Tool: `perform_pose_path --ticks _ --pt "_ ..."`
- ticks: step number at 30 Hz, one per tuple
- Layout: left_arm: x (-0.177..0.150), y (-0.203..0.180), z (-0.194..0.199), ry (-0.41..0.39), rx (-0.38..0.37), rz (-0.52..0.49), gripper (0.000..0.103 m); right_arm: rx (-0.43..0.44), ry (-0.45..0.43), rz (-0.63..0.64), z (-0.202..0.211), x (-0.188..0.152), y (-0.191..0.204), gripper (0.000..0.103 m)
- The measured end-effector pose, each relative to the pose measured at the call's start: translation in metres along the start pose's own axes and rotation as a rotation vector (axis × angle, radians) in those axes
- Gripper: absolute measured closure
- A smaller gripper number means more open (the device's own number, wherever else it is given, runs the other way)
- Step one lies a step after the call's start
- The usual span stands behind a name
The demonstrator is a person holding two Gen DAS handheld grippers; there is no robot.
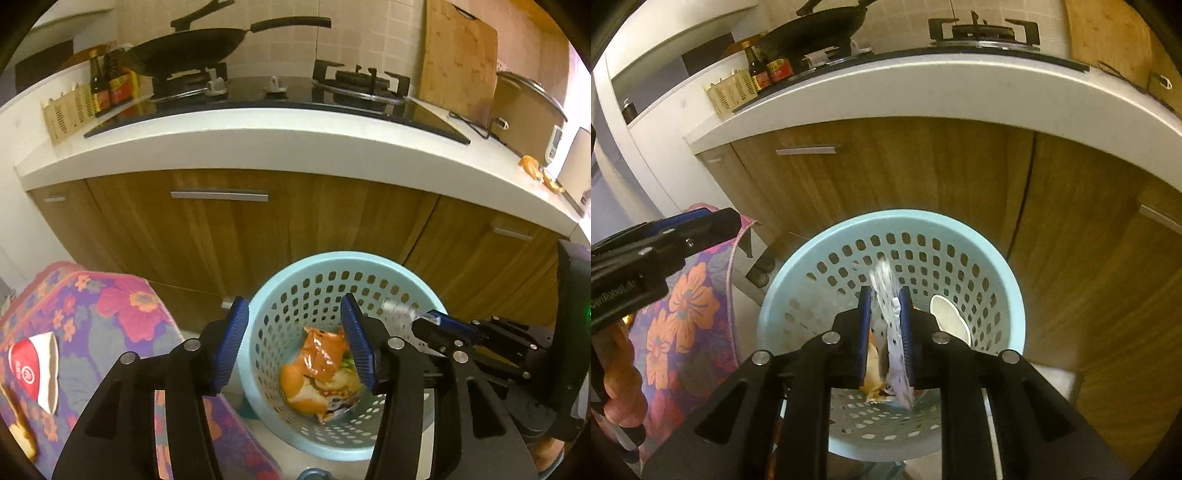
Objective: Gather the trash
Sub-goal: 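Carry napkin and peel over the blue basket and open both tools, then move back to the table and grasp the remaining orange peel with the left tool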
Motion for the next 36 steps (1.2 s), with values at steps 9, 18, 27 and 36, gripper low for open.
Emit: perform_pose_path --ticks 9,18,27,36 --pt "0.002 0.02 0.023 -0.036 0.009 0.032 0.048 0.017 -0.017 0.053 0.004 0.004 0.02 0.079" --pt "0.004 0.048 0.061 -0.104 0.032 0.089 0.046 0.042 -0.054 0.092 0.015 0.012 0.05 0.079" --pt "-0.003 0.122 0.14 -0.226 0.132 0.196 0.036 0.199 -0.118 0.214 0.028 0.024 0.152 0.054" --pt "-0.079 0.255 0.231 -0.249 0.489 0.403 0.028 0.394 -0.117 0.333 0.008 0.014 0.276 0.053"
Point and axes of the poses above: each gripper's, at about its wrist camera, not at the fingertips, and z roughly against the way its jaws point, y to its left, x to its top, the point moved 6 cm from there along -z, roughly the way its jaws point, and after that the axes turned 11 degrees about -y, right-handed, at the moved point
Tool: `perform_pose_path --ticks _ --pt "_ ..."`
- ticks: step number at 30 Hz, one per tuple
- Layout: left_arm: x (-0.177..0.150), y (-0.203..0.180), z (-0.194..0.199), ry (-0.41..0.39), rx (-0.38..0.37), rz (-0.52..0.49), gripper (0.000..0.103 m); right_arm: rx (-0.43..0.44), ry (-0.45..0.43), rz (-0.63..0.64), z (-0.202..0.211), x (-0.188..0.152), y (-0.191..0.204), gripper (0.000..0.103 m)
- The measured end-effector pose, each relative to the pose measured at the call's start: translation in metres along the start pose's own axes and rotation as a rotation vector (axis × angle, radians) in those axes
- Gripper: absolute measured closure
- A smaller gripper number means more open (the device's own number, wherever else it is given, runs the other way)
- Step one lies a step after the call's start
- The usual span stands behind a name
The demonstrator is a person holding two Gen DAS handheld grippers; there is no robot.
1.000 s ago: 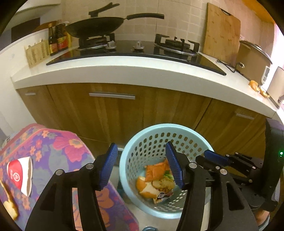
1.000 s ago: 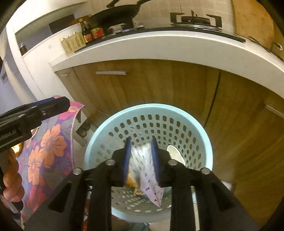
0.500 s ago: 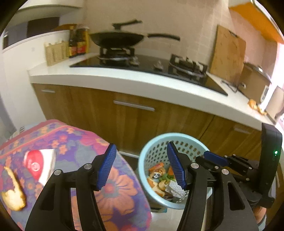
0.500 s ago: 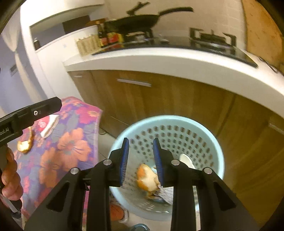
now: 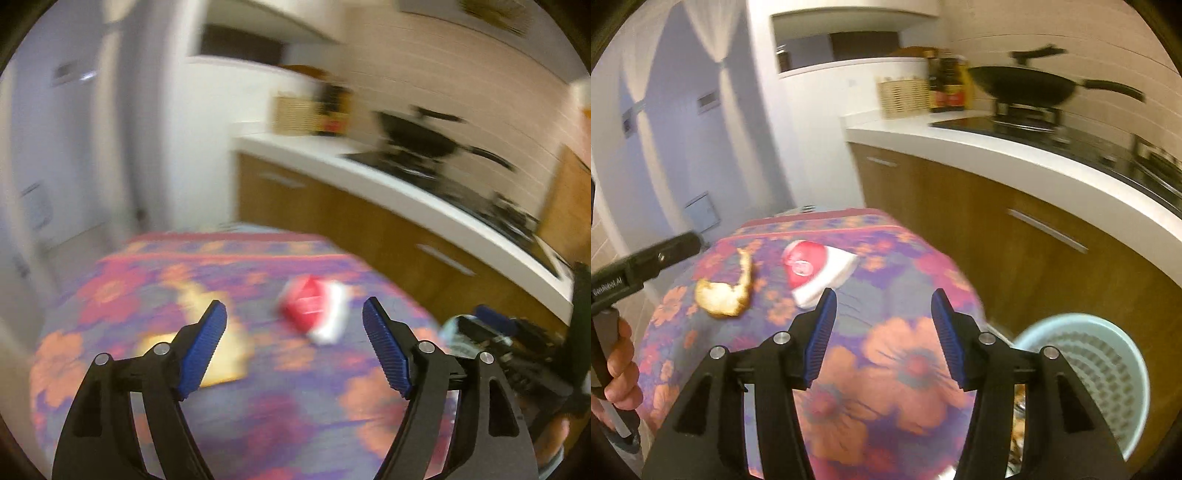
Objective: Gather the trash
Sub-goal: 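Move back to the table and grasp the remaining orange peel with the left tool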
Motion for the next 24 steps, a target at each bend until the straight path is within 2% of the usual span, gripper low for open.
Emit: perform_pose_path --ticks 2,4,9,13,17,24 --pt "-0.008 0.044 0.003 0.014 0.105 0.052 0.028 0.037 0.011 0.016 -0.016 0.002 0.017 0.053" --pt "-0.014 0.074 0.004 0.032 0.166 0.1 0.028 0.058 0.031 0.05 -0.035 0.001 0.036 0.053" --pt "-0.041 0.122 -0.009 0.106 0.188 0.243 0.028 0.105 0.092 0.147 -0.07 -0.007 0.078 0.053" --pt "-0.056 0.13 -0.022 0.121 0.196 0.265 0.029 0.105 0.115 0.218 -0.095 -0.015 0.099 0.053" --pt "-0.063 0.132 -0.03 0.108 0.282 0.207 0.03 0.065 0.131 0.257 -0.114 -0.023 0.104 0.053" --pt "-0.066 0.129 -0.035 0.101 0.32 0.156 0.03 0.018 0.163 0.289 -0.138 -0.032 0.105 0.053"
Point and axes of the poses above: each gripper's, at about its wrist camera, not at the fingertips, and z roughly against the way its jaws point, y to its left, x to its top, the point moved 6 cm from there along -z, roughly the way its jaws point, and after that the axes turned 11 degrees about -y, right-handed, at the moved point
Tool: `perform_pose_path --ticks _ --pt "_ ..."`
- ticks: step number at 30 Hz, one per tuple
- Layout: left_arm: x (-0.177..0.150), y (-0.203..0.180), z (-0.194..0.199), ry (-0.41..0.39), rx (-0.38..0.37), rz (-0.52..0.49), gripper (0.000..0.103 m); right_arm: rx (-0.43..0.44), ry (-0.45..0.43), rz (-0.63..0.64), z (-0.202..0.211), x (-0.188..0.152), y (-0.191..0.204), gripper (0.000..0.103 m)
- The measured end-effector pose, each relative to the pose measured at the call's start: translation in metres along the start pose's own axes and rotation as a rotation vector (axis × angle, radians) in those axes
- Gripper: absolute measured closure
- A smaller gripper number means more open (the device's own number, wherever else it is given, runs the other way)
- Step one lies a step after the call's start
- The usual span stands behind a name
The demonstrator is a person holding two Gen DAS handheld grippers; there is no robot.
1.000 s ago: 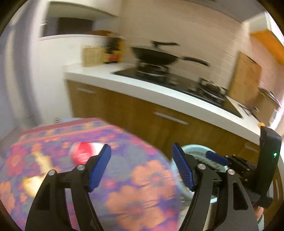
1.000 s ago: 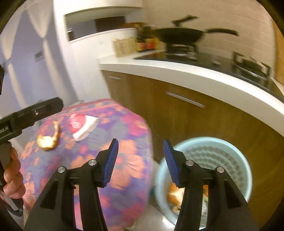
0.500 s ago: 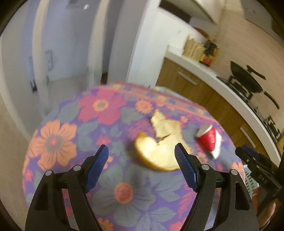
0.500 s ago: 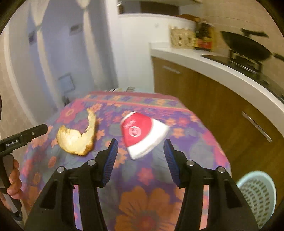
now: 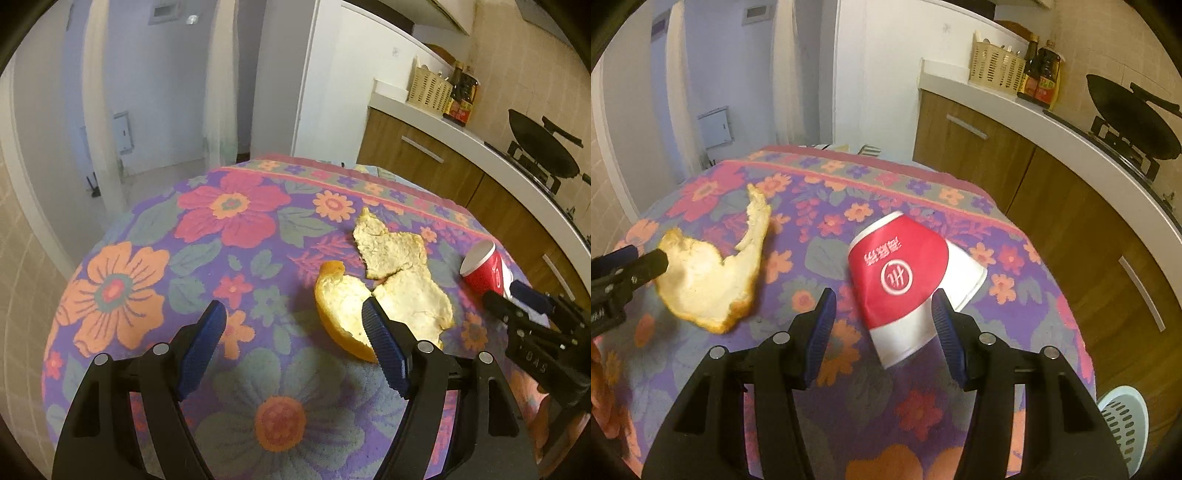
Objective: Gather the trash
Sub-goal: 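Move back to the table and grasp the remaining orange peel with the left tool, then grasp the red-and-white paper cup with the right tool while the left tool holds the peel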
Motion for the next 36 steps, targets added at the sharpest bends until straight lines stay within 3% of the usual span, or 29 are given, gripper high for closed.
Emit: perform_pose_path --ticks 10,13,18,22,24,28,29,30,33,36 --pt "-0.006 -0.009 -0.004 0.003 0.006 -0.033 0.031 -0.037 0.053 0.036 -0.017 -0.001 0.0 0.048" --pt "-0.01 -0.014 -0.008 0.037 -0.015 -0.048 0.039 -0.048 0.055 0.033 -0.018 -0.001 -0.001 0.049" --pt "-0.018 -0.02 -0.016 0.105 -0.091 0.003 0.07 -0.058 0.025 0.008 -0.013 0.001 -0.006 0.068" --pt "-0.02 -0.027 -0.018 0.101 -0.081 -0.031 0.082 -0.069 0.004 0.014 -0.009 0.001 -0.005 0.073" --pt "-0.019 -0.027 -0.017 0.089 -0.068 -0.038 0.093 -0.064 -0.007 0.001 -0.007 0.002 -0.007 0.075" --pt "-0.017 -0.022 -0.016 0.08 -0.105 0.006 0.099 -0.047 -0.035 -0.028 0.001 0.003 -0.01 0.085" --pt "-0.016 -0.021 -0.016 0.077 -0.112 0.012 0.099 -0.035 -0.042 -0.037 0.003 0.003 -0.011 0.098" --pt "-0.016 -0.02 -0.014 0.063 -0.122 0.017 0.099 -0.021 -0.043 -0.045 0.004 0.003 -0.011 0.103" --pt "-0.012 -0.022 -0.007 0.021 -0.143 0.015 0.099 0.0 -0.042 -0.081 0.006 0.002 -0.017 0.103" --pt "-0.013 -0.026 -0.004 0.007 -0.13 -0.018 0.099 0.084 -0.06 -0.137 0.015 0.002 -0.022 0.103"
Point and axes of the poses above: each gripper's, at about its wrist camera, not at the fingertips, and z roughly against the way its jaws point, y to its left, x to its top, the point moved 6 cm from there along -z, roughly the way its jaws point, and after that the axes turned 11 degrees about -y, right-handed, at the moved point
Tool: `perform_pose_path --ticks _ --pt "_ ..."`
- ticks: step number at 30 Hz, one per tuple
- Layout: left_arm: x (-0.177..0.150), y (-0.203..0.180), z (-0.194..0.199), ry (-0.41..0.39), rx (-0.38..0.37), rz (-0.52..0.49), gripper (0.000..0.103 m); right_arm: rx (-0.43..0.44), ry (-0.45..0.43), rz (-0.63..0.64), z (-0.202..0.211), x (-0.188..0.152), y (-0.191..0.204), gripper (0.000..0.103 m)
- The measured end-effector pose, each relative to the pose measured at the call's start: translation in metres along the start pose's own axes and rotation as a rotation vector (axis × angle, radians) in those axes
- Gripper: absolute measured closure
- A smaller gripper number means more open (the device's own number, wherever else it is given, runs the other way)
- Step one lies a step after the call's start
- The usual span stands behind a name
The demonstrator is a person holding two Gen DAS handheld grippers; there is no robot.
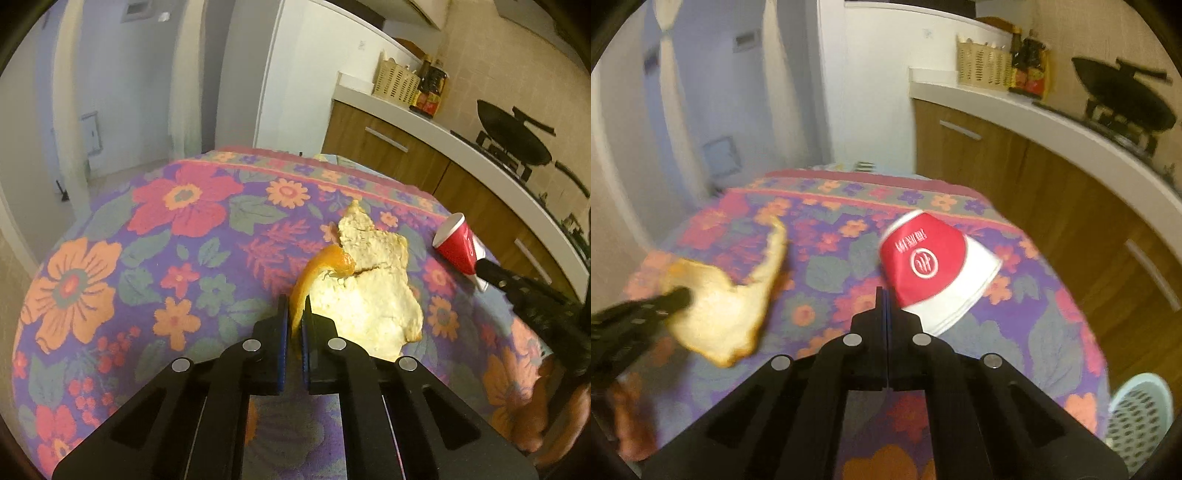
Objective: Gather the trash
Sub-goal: 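Grasp the red-and-white paper cup with the right tool while the left tool holds the peel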
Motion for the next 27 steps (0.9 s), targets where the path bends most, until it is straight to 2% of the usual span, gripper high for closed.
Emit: perform_pose_path --ticks 4,7,8,10,11,12,13,15,19,22,26,27 --pt "0.002 -0.004 0.004 -0.026 0.01 -0.026 0.099 0.014 -0.021 -0.034 0.014 0.0 -0.011 0.103" --pt "0.002 -0.004 0.004 -0.024 0.007 -0.022 0.099 0.029 -0.002 -0.081 0.014 0.005 -0.022 0.103" --pt "0.002 -0.003 0.003 -0.021 0.005 -0.016 0.099 0.036 0.009 -0.093 0.012 0.007 -0.024 0.1" --pt "0.002 -0.003 0.003 -0.019 0.002 -0.01 0.099 0.035 0.025 -0.098 0.007 0.012 -0.025 0.085" --pt "0.002 -0.003 0.004 -0.021 0.0 -0.01 0.099 0.036 0.036 -0.089 0.002 0.015 -0.023 0.068" --pt "0.002 -0.003 0.003 -0.022 0.001 -0.013 0.099 0.029 0.044 -0.068 -0.002 0.016 -0.02 0.043" --pt "0.002 -0.003 0.003 -0.022 0.001 -0.014 0.099 0.013 0.045 -0.05 -0.004 0.017 -0.018 0.036" --pt "0.002 -0.003 0.003 -0.023 0.0 -0.015 0.099 -0.02 0.033 0.013 -0.012 0.018 -0.01 0.035" --pt "0.002 -0.002 0.003 -0.022 -0.004 -0.011 0.099 -0.087 0.075 0.117 -0.036 0.015 -0.002 0.035" --pt "0.002 -0.003 0.003 -0.022 -0.004 -0.01 0.099 -0.117 0.126 0.158 -0.054 0.01 -0.004 0.035" --pt "0.001 -0.002 0.002 -0.019 -0.006 -0.005 0.099 -0.144 0.124 0.178 -0.062 0.012 -0.01 0.036" --pt "0.001 -0.003 0.002 -0.018 -0.007 -0.004 0.099 -0.157 0.128 0.179 -0.065 0.012 -0.013 0.04"
Point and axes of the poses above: each gripper's, at about its wrist camera, not at the fingertips, and z roughly against the way its jaws point, y to its left, x to its top, the point moved 6 cm from there along -z, roughly the way its jaws point, and after that the axes turned 11 degrees about -y, right-handed, at the moved point
